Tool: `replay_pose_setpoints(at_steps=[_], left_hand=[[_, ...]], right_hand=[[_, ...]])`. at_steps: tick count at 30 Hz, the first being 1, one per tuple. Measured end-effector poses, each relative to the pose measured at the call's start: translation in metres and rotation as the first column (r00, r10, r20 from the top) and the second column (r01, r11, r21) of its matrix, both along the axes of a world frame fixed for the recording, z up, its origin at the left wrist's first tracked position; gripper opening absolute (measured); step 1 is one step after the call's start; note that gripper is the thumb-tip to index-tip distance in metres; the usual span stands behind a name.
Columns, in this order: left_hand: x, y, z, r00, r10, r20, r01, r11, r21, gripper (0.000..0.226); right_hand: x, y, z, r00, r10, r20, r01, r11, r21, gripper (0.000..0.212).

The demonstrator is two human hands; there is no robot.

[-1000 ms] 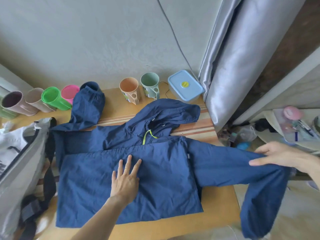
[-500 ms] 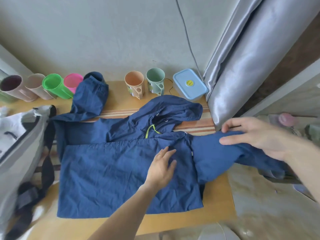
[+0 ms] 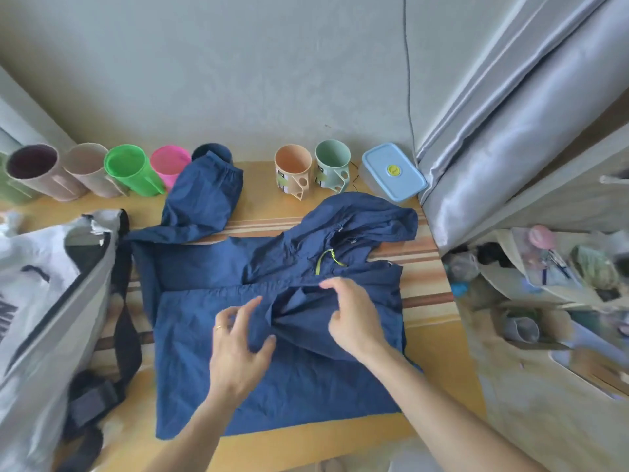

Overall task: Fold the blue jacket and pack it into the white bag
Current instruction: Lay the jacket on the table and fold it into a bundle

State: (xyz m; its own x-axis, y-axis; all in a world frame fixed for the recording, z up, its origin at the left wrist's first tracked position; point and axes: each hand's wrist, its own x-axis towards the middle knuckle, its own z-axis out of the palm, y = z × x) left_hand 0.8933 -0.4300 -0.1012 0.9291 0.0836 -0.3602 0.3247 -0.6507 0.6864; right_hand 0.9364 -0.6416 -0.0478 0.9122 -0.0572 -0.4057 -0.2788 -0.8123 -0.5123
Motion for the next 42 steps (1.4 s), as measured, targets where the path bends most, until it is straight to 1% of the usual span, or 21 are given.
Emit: replay_pose_setpoints(at_steps=[2, 5, 8, 10, 12, 14, 15, 16, 18, 20, 22, 24, 26, 29, 31, 33, 34, 37, 38, 40, 42], left_hand=[[-0.001, -0.029, 0.007, 0.973, -0.228, -0.025, 0.230, 0.970, 0.076, 0.064], [0.002, -0.066, 0.002, 0.963, -0.180, -0.201, 0.168, 0.983, -0.074, 0.061], [0.007, -0.067, -0.003, 0.958, -0.001, -0.287, -0.059, 0.978, -0.200, 0.051], [0.010, -0.050, 0.008, 0.956, 0.125, -0.265, -0.206, 0.931, -0.302, 0.034], [0.015, -0.027, 0.028, 0.907, 0.256, -0.335, -0.390, 0.811, -0.436, 0.030], [0.014, 0.005, 0.048, 0.843, 0.257, -0.472, -0.510, 0.659, -0.553, 0.037], [0.011, 0.024, 0.055, 0.806, 0.253, -0.535, -0.572, 0.568, -0.592, 0.036], [0.008, 0.043, 0.057, 0.772, 0.264, -0.577, -0.621, 0.506, -0.599, 0.040], [0.004, 0.074, 0.057, 0.678, 0.326, -0.659, -0.728, 0.426, -0.538, 0.062], [0.001, 0.098, 0.058, 0.539, 0.297, -0.789, -0.842, 0.207, -0.498, 0.056], [0.003, 0.118, 0.056, 0.498, 0.194, -0.845, -0.867, 0.093, -0.489, 0.069], [0.002, 0.135, 0.049, 0.567, 0.188, -0.802, -0.824, 0.126, -0.553, 0.081], [0.001, 0.142, 0.037, 0.647, 0.282, -0.709, -0.763, 0.261, -0.592, 0.063], [0.007, 0.149, 0.031, 0.728, 0.445, -0.521, -0.685, 0.501, -0.530, 0.030], [0.010, 0.158, 0.035, 0.777, 0.452, -0.439, -0.630, 0.536, -0.562, 0.023], [0.012, 0.167, 0.040, 0.862, 0.390, -0.324, -0.504, 0.590, -0.630, 0.026], [0.013, 0.172, 0.040, 0.908, 0.331, -0.255, -0.417, 0.671, -0.613, 0.027], [0.022, 0.179, 0.029, 0.992, 0.057, -0.115, -0.089, 0.952, -0.294, 0.034], [0.027, 0.178, 0.022, 0.994, -0.007, -0.105, -0.010, 0.986, -0.165, 0.045], [0.031, 0.170, 0.009, 0.990, -0.060, -0.127, 0.062, 0.998, 0.008, 0.062], [0.032, 0.154, 0.004, 0.992, -0.020, -0.123, 0.038, 0.989, 0.145, 0.053]], right_hand=[[-0.016, -0.037, -0.015, 0.994, -0.114, 0.005, 0.113, 0.977, -0.183, 0.066], [-0.027, -0.063, -0.035, 0.958, -0.215, -0.188, 0.156, 0.945, -0.287, 0.081], [-0.027, -0.065, -0.034, 0.950, -0.292, -0.108, 0.257, 0.931, -0.260, 0.036], [-0.028, -0.046, -0.015, 0.927, -0.375, -0.009, 0.373, 0.923, -0.095, 0.018], [-0.031, -0.005, 0.016, 0.921, -0.389, 0.006, 0.377, 0.896, 0.237, 0.023], [-0.031, 0.045, 0.047, 0.970, -0.202, -0.133, 0.239, 0.721, 0.650, 0.028], [-0.031, 0.065, 0.056, 0.981, -0.044, -0.191, 0.175, 0.636, 0.751, 0.029], [-0.030, 0.079, 0.058, 0.978, 0.078, -0.194, 0.106, 0.616, 0.781, 0.030], [-0.026, 0.084, 0.042, 0.990, 0.094, -0.105, -0.002, 0.758, 0.652, 0.031], [-0.016, 0.066, 0.017, 0.997, 0.010, 0.081, -0.034, 0.953, 0.300, 0.033], [-0.002, 0.036, -0.005, 0.991, 0.021, 0.128, -0.017, 0.999, -0.030, 0.042], [0.012, 0.007, -0.021, 0.997, 0.071, 0.028, -0.064, 0.980, -0.190, 0.061], [0.028, -0.015, -0.036, 0.983, 0.160, -0.089, -0.178, 0.951, -0.253, 0.070], [0.051, -0.040, -0.042, 0.957, 0.234, -0.171, -0.276, 0.914, -0.298, 0.042], [0.063, -0.056, -0.030, 0.962, 0.211, -0.174, -0.259, 0.909, -0.328, 0.018], [0.075, -0.075, -0.017, 0.968, 0.197, -0.157, -0.242, 0.898, -0.366, 0.031], [0.079, -0.083, -0.012, 0.970, 0.188, -0.152, -0.233, 0.897, -0.377, 0.037], [0.083, -0.101, -0.005, 0.967, 0.197, -0.164, -0.250, 0.867, -0.431, 0.021], [0.081, -0.103, -0.005, 0.968, 0.196, -0.156, -0.246, 0.858, -0.450, 0.012], [0.070, -0.101, -0.011, 0.980, 0.189, -0.066, -0.196, 0.830, -0.522, 0.033], [0.047, -0.090, -0.022, 0.967, 0.204, 0.151, -0.101, 0.855, -0.509, 0.041]])
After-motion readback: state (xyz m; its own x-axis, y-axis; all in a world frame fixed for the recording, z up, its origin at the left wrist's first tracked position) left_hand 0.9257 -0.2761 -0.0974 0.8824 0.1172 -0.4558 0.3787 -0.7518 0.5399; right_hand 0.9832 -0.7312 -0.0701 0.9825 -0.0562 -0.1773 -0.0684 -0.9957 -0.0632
